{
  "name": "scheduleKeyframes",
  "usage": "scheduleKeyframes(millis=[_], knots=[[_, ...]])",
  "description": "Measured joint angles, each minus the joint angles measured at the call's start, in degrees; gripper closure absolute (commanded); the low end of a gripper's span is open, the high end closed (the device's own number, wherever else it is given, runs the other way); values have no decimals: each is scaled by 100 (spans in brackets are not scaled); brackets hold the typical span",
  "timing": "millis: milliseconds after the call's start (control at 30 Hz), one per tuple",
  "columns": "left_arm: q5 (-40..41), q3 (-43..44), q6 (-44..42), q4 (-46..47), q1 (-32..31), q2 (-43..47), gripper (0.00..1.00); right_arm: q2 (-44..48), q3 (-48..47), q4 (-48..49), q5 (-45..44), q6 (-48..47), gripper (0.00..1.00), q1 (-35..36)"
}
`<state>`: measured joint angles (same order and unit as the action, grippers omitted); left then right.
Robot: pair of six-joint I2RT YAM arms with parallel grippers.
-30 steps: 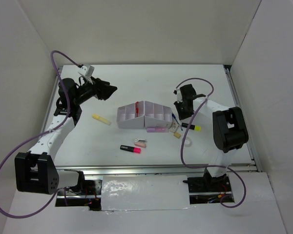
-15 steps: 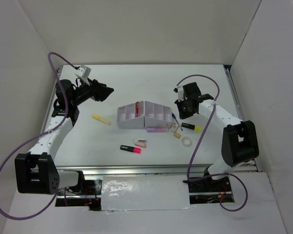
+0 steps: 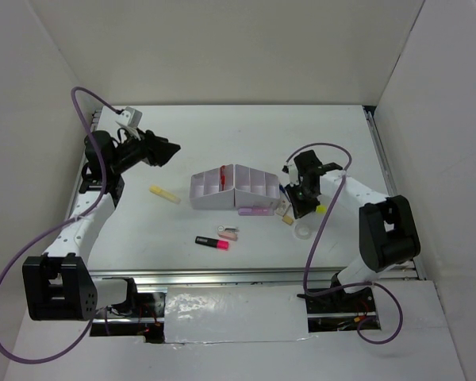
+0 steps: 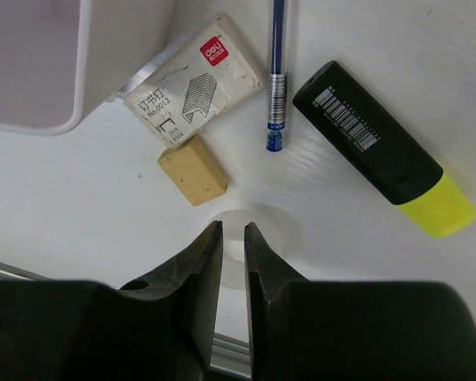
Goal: Sort the stationery into containers
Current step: Pick up the pen from the center of the board.
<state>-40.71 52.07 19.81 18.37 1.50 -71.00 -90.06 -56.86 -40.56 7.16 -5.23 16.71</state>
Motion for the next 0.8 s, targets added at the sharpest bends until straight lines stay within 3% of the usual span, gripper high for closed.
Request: scheduleKeyframes(millis=[133,333,800], knots=[[-2,-70,11,-2,-2,0,32,-140,-46,-59,-155,101,71,17],[0,-85,2,-44,-2,-2,31,-743,-389,-85,-334,286,58,-11],[7,-85,0,-44,-2,-118,31,-1596,-1132,-192,-358,308,64,-157]])
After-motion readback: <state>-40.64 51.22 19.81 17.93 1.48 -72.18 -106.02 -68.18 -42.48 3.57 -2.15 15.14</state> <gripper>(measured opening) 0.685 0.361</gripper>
